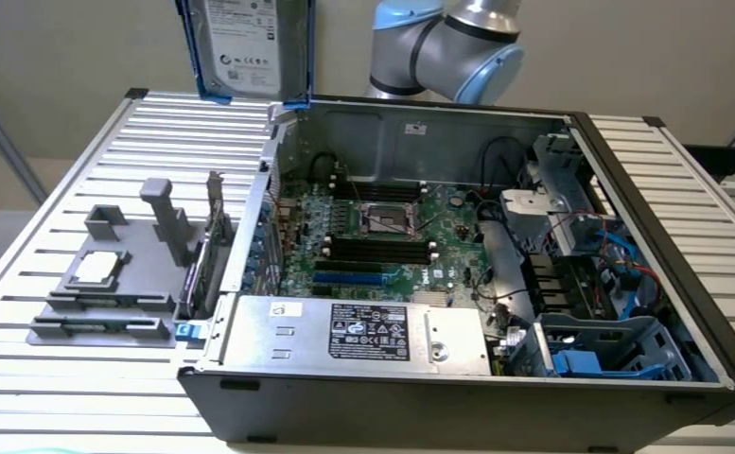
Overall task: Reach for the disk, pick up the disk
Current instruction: 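Pick up the disk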
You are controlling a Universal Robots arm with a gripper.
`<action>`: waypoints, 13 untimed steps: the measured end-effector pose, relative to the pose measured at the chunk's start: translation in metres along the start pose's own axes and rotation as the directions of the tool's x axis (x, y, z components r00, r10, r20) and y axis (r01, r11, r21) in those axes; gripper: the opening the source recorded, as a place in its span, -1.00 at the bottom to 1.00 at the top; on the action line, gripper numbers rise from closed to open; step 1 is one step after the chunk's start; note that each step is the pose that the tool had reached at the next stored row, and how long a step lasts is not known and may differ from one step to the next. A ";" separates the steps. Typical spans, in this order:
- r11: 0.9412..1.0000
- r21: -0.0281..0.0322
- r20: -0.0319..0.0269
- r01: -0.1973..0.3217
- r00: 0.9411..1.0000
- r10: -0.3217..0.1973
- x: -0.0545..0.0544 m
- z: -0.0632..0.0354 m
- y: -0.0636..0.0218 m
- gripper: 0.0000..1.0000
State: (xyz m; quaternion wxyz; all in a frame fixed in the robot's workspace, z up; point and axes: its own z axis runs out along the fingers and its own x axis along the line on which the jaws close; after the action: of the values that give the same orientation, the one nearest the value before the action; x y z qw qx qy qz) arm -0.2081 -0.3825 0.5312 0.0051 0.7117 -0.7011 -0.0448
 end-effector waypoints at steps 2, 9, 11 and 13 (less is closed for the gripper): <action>1.000 0.000 0.002 0.000 1.000 0.000 0.003 -0.0008 -0.0091 -0.35; 1.000 0.004 0.014 0.001 1.000 -0.001 0.013 -0.0035 -0.0399 -0.35; 1.000 0.013 0.015 0.002 1.000 -0.002 0.016 -0.0039 -0.0461 -0.35; 1.000 0.022 0.017 0.002 1.000 -0.003 0.019 -0.0043 -0.0520 -0.35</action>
State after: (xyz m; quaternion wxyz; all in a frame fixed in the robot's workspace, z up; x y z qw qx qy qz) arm -0.1556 -0.4009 0.5307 -0.0089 0.7122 -0.7006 -0.0430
